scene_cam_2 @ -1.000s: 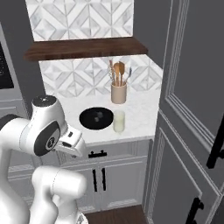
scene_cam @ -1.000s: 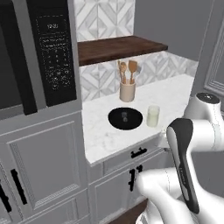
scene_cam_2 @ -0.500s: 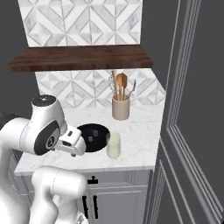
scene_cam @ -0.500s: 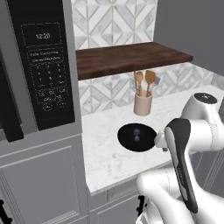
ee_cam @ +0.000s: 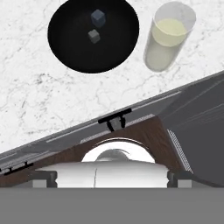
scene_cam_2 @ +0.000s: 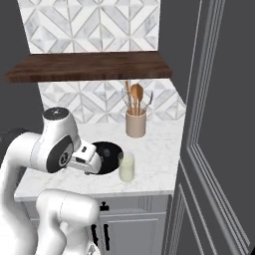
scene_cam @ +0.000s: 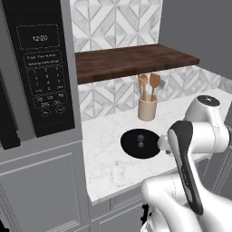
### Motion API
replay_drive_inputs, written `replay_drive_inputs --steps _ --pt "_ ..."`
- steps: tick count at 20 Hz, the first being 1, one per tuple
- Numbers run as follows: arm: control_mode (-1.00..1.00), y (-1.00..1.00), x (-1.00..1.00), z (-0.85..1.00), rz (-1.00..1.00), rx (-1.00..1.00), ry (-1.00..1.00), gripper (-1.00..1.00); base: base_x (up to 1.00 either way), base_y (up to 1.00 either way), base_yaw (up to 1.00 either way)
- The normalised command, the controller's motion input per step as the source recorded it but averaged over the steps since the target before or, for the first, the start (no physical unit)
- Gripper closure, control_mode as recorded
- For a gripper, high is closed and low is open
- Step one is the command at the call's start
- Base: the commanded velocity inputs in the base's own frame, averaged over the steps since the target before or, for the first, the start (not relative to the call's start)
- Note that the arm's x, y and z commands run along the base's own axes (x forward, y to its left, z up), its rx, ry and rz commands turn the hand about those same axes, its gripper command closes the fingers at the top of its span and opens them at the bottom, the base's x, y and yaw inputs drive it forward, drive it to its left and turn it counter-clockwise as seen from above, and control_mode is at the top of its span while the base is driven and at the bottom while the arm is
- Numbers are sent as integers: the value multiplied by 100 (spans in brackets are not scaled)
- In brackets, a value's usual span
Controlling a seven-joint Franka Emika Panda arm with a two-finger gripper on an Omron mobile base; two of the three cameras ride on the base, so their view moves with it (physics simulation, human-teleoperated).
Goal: Grab a lemon wedge from the fridge and one ice cube from the ice bowl, and put them in the glass of lemonade.
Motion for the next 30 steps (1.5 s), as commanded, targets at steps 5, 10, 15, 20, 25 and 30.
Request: replay_drive_inputs --steps 5,10,15,20,25,30 --pt "-100 0 75 -34 0 0 0 -100 0 0 0" --pt "-100 21 79 -29 -6 0 0 -100 0 0 0" --pt "-100 11 78 -16 -9 0 0 -100 0 0 0" --pt "-100 0 62 -20 -4 0 0 -100 0 0 0" --pt "-100 0 51 -48 -3 -1 0 -100 0 0 0" --pt "-100 0 51 -21 -1 0 2 -100 0 0 0"
